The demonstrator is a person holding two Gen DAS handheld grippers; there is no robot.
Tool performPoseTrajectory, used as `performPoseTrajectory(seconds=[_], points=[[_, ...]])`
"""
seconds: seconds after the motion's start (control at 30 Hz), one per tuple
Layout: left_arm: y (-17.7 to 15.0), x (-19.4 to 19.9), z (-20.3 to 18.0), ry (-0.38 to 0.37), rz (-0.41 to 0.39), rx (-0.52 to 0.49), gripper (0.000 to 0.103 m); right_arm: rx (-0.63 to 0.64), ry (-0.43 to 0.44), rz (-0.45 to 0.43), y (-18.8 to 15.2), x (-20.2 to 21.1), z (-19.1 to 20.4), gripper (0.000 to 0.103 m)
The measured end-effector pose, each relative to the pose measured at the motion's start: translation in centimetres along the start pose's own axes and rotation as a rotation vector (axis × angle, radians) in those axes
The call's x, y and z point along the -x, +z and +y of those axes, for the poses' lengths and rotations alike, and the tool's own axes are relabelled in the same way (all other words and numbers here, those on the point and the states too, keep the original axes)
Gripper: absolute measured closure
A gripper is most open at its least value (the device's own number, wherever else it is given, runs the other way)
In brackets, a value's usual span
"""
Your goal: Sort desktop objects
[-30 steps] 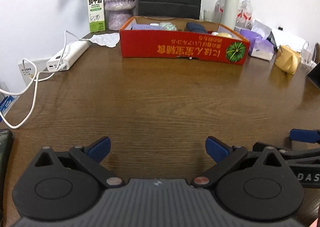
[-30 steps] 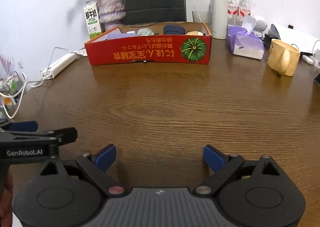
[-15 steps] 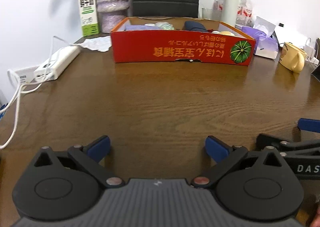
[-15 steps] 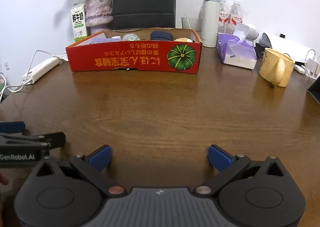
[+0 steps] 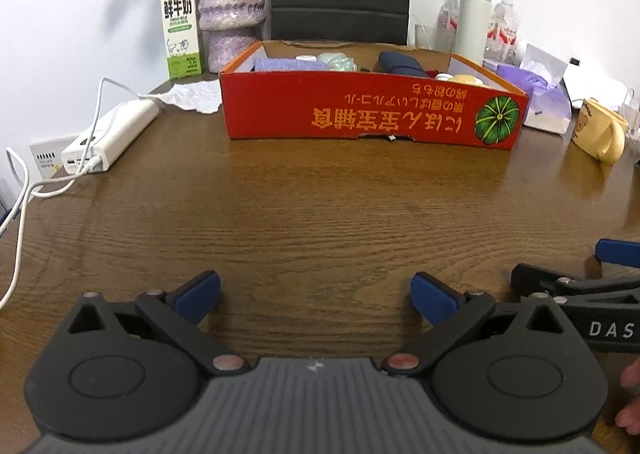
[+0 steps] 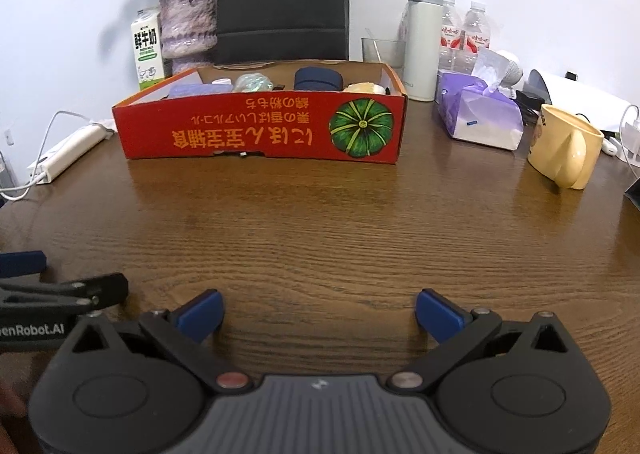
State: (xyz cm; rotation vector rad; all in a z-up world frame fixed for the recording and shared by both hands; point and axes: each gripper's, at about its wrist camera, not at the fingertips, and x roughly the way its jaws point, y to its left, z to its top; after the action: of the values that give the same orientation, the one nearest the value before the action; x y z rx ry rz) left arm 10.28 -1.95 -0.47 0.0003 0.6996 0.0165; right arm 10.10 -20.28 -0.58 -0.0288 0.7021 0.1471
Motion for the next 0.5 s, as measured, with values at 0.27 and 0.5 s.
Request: performPoseTrajectory(seconds=[0.27,0.5], points=[[0.36,-0.49,0.01,-0.021,0.001,-0.014,0.0,-0.005,0.0,-0.001,0.0,-0.01,0.05,0.0],[0.36,-0.59,0.15,-0.018,0.001,-0.011,0.0,-0.014,-0.014,-0.001,-0.06,0.02,0.19,0.0]])
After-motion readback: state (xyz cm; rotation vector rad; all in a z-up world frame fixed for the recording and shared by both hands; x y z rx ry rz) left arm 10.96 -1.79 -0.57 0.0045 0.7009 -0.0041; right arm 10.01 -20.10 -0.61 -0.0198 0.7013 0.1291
